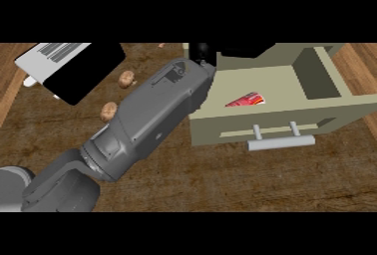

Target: Pick up the can, place it into the drawer and close the drawer

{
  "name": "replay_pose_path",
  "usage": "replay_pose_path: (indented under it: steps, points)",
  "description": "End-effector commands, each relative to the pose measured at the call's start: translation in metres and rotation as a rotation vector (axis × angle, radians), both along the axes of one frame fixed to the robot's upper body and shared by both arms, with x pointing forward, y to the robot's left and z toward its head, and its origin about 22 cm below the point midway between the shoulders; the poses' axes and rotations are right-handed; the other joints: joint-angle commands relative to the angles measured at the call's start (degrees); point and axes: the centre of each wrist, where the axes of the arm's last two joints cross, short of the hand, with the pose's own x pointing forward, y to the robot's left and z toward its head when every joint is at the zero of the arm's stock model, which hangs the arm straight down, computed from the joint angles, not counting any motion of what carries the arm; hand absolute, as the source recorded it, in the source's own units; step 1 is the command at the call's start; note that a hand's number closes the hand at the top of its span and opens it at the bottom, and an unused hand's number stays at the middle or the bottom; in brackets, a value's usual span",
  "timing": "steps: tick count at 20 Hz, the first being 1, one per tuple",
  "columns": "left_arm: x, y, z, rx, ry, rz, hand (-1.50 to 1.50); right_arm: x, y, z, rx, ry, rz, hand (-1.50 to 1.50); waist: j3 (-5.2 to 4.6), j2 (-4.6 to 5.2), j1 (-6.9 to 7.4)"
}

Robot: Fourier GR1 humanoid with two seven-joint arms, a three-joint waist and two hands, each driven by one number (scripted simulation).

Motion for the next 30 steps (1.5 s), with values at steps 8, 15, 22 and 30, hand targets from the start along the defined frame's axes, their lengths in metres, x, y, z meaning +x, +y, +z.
replay_pose_path:
  steps: [8,15,22,30]
  points:
    - [0.002,0.001,-0.002,-0.014,-0.032,0.046,-1.50,0.006,0.003,-0.006,-0.005,-0.002,0.023,-1.50,0.02,0.24,-0.08]
    - [0.000,-0.008,0.015,-0.057,-0.056,0.011,-1.50,0.006,0.005,0.041,-0.364,-0.139,0.018,-1.50,-0.03,0.35,0.01]
    - [-0.004,-0.011,0.017,-0.090,-0.132,-0.002,-1.50,0.026,0.024,0.041,-0.467,-0.239,0.033,-1.50,-0.03,-0.01,2.20]
    - [-0.003,-0.018,0.036,-0.099,-0.095,0.015,-1.50,0.058,0.067,0.045,-0.669,-0.222,0.043,-1.50,-0.07,-0.38,4.23]
